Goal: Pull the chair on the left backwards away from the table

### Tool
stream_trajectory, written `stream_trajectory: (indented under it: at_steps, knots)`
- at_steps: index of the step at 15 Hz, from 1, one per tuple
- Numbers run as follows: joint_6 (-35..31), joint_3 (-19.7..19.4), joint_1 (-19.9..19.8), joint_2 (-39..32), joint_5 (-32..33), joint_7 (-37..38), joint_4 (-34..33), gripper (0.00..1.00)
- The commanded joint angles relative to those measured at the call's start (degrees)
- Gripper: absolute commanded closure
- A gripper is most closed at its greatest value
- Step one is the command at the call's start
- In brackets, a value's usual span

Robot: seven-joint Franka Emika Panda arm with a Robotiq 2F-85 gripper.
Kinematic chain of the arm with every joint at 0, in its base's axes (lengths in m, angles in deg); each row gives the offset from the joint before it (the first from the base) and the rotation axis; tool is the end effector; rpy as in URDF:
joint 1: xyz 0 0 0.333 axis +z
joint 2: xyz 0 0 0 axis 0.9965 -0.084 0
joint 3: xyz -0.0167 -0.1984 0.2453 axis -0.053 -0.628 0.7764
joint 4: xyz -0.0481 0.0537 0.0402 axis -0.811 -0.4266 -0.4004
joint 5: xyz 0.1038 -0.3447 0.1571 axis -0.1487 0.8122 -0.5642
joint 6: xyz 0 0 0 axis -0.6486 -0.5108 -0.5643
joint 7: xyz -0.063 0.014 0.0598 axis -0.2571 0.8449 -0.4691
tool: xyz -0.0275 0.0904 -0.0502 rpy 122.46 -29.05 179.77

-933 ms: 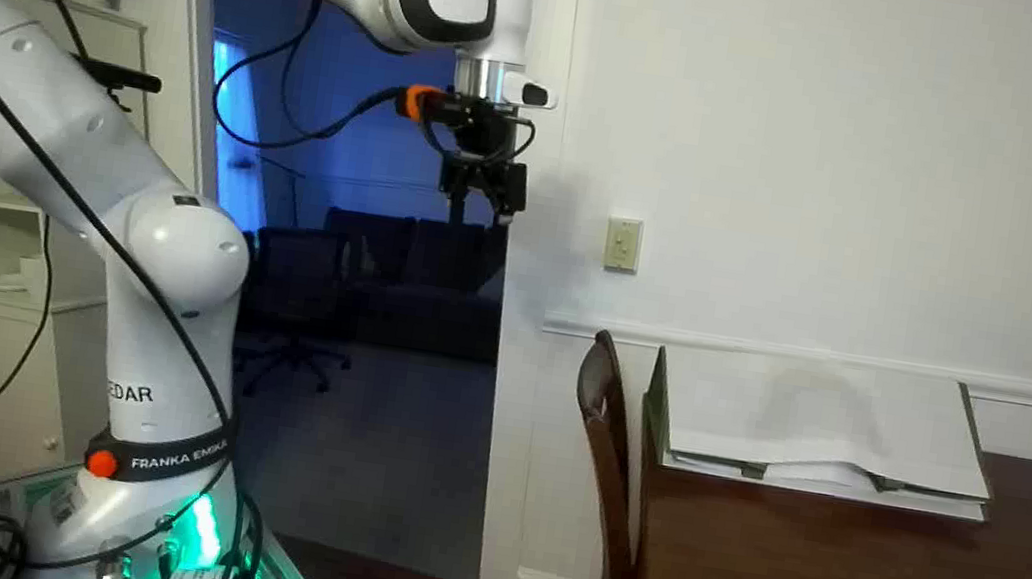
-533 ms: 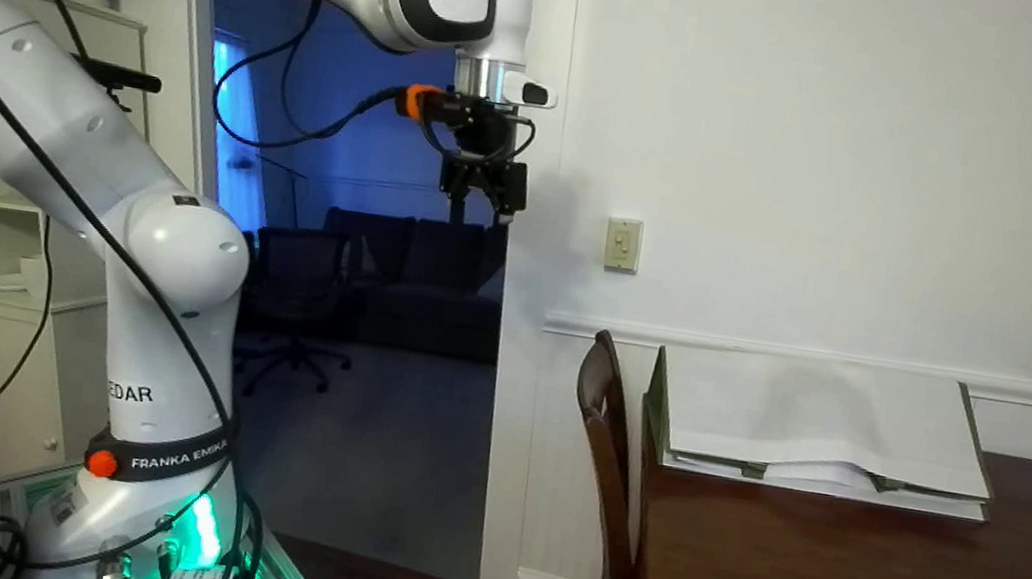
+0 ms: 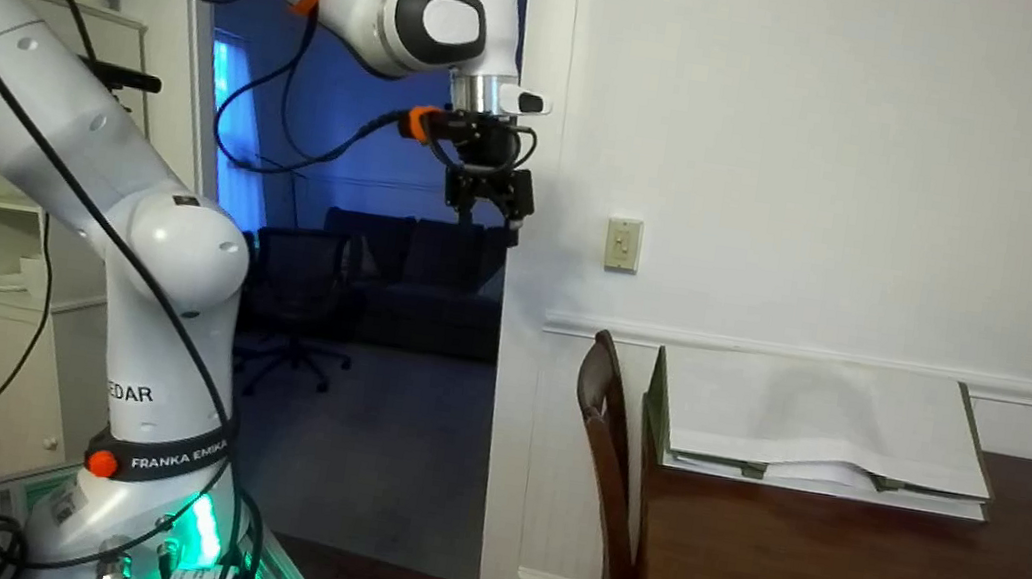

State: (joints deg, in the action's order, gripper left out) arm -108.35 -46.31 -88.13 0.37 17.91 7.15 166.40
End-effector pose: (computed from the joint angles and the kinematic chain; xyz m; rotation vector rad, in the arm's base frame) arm 0.3537 -0.0684 0.5034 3.1175 0.0701 0.2629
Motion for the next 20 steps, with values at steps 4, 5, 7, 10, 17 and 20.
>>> stream_trajectory:
  at_steps: [4,5,7,10,17,20]
  knots:
    - [-19.59,8.26,-4.01,-11.11,15.86,6.86,2.80,0.00]
    - [-20.56,9.30,-4.71,-13.09,18.42,8.25,2.48,0.00]
    - [-23.31,10.60,-5.87,-17.63,23.45,10.28,1.58,0.00]
    - [-25.58,10.35,-5.80,-23.30,27.59,10.12,0.51,0.00]
    - [-29.57,6.57,-4.18,-30.55,25.80,8.16,-1.84,0.00]
    - [-29.78,5.87,-4.08,-32.93,25.60,8.12,-3.59,0.00]
